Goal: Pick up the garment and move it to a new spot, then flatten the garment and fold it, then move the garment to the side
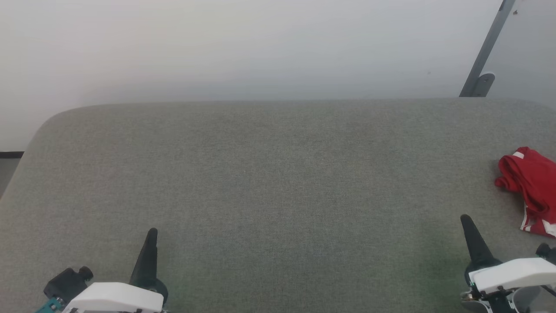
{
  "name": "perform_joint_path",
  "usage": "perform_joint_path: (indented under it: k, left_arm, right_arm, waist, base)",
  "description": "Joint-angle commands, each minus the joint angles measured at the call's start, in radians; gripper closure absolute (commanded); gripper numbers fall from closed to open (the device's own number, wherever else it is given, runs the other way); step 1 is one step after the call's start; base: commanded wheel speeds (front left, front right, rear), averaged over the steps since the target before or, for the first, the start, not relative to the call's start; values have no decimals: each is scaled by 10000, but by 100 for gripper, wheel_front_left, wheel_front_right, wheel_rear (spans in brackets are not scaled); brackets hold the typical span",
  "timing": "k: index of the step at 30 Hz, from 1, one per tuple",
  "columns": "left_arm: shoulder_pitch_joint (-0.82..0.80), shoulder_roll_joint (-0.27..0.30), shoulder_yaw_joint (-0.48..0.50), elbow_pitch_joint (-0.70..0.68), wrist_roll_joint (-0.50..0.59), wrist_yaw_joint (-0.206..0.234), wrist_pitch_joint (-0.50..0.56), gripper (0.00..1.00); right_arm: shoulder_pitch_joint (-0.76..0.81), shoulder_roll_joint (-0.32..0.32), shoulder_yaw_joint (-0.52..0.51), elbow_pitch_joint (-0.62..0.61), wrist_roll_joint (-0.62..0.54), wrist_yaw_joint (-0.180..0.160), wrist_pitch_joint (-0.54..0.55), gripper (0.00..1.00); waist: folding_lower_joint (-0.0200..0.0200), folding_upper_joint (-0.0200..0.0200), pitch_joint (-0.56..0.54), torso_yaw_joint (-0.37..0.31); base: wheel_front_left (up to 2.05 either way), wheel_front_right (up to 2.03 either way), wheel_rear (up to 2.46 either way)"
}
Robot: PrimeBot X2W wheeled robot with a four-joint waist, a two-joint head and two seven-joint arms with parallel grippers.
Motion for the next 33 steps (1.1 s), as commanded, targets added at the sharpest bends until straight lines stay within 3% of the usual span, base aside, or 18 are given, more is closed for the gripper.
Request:
perform_joint_path:
  k: [1,33]
  left_arm:
    - [-256,33,49,-50,-329,-21,61,100]
    - [-832,-34,228,172,-3451,-34,913,100]
  right_arm:
    - [-247,28,-68,-153,226,6,93,100]
    - [-540,717,-484,-280,2622,5,828,100]
  waist:
    - [0,0,2,-5]
    - [0,0,46,-149]
  base:
    - [0,0,0]
    - [0,0,0]
